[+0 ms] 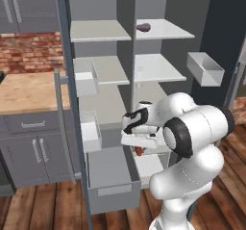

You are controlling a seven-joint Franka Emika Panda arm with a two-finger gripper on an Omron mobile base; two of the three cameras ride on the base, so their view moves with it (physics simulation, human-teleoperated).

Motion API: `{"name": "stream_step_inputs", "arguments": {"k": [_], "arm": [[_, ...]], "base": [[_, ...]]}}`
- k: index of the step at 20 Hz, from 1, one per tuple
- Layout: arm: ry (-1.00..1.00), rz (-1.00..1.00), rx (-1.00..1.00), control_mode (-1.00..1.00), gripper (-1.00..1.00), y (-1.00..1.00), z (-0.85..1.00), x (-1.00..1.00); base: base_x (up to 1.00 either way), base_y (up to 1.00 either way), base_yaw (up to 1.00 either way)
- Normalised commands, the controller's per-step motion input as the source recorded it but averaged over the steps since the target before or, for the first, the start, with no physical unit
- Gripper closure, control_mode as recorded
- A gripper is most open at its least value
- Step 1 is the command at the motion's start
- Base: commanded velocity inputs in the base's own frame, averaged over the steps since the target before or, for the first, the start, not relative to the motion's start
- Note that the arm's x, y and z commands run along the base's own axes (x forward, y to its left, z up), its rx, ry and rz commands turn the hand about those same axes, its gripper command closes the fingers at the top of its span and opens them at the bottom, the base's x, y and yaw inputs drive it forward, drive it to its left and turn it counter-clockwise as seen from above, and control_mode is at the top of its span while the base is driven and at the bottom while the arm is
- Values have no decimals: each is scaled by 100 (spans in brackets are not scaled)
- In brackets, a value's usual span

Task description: Take the carrot and eggplant from the fridge shelf and place them in the freezer drawer to begin freezing them.

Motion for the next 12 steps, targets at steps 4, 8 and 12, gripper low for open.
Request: {"name": "stream_step_inputs", "arguments": {"k": [4,8,12], "arm": [[0,9,0,-100,100,36,-61,12],[0,7,0,-100,100,12,-62,10],[0,7,0,-100,100,3,-60,17]], "base": [[0,0,0],[0,0,0],[0,0,0]]}}
